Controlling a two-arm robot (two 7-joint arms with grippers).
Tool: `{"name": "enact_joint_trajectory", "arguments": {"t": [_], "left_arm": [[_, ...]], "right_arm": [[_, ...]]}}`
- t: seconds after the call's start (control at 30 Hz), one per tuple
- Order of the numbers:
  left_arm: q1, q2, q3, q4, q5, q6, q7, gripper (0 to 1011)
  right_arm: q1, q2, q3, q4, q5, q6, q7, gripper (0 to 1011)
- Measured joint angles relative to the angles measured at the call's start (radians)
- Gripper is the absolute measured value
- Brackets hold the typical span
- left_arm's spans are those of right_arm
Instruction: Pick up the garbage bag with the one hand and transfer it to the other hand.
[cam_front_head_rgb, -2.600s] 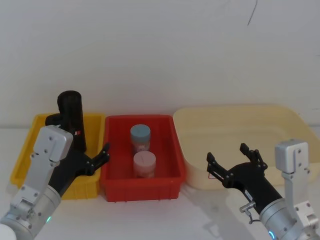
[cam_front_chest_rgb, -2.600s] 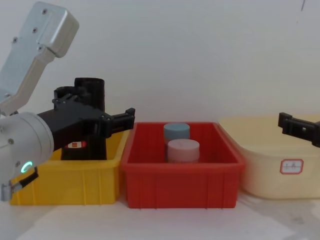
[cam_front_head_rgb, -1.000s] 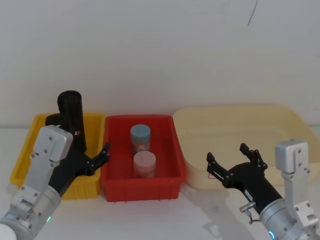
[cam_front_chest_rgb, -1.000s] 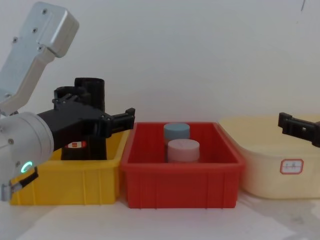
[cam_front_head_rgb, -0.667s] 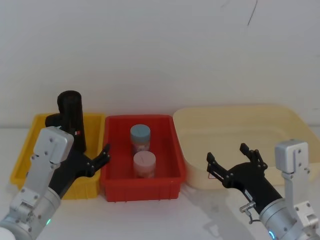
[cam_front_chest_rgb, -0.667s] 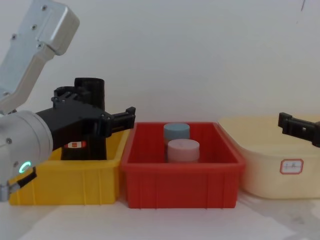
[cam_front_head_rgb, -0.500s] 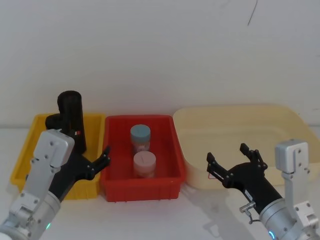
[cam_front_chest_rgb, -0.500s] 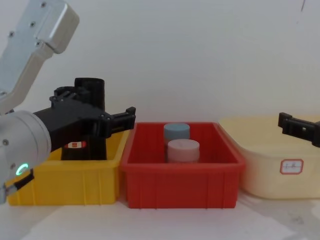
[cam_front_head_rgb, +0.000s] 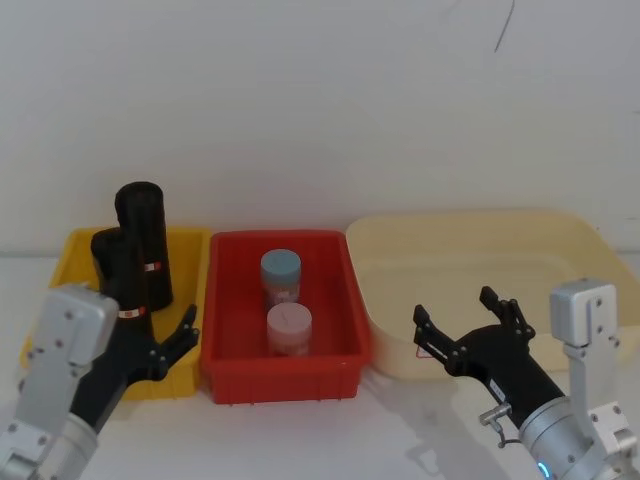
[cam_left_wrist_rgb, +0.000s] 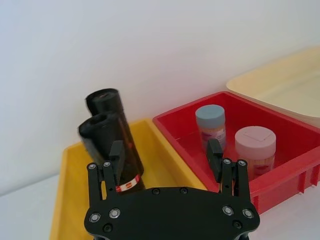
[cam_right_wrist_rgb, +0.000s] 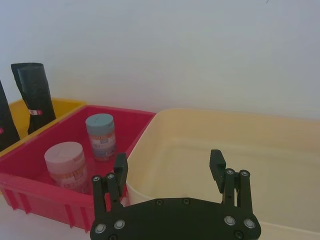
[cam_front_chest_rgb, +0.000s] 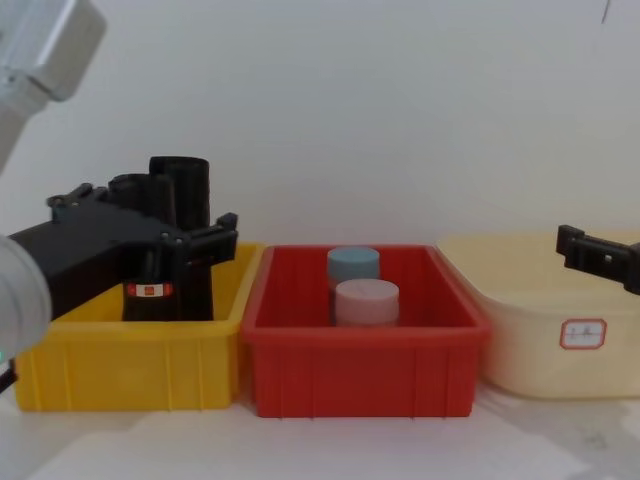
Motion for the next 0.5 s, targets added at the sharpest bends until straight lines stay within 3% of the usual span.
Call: {"name": "enact_joint_trajectory", "arguments": {"t": [0.5], "left_arm": [[0.098, -0.018, -0.088, -0.026, -0.079, -0.086, 0.027, 1002]], "right_arm": [[0.0, 0.0, 0.0, 0.0, 0.0, 0.0, 0.0, 1000]]}}
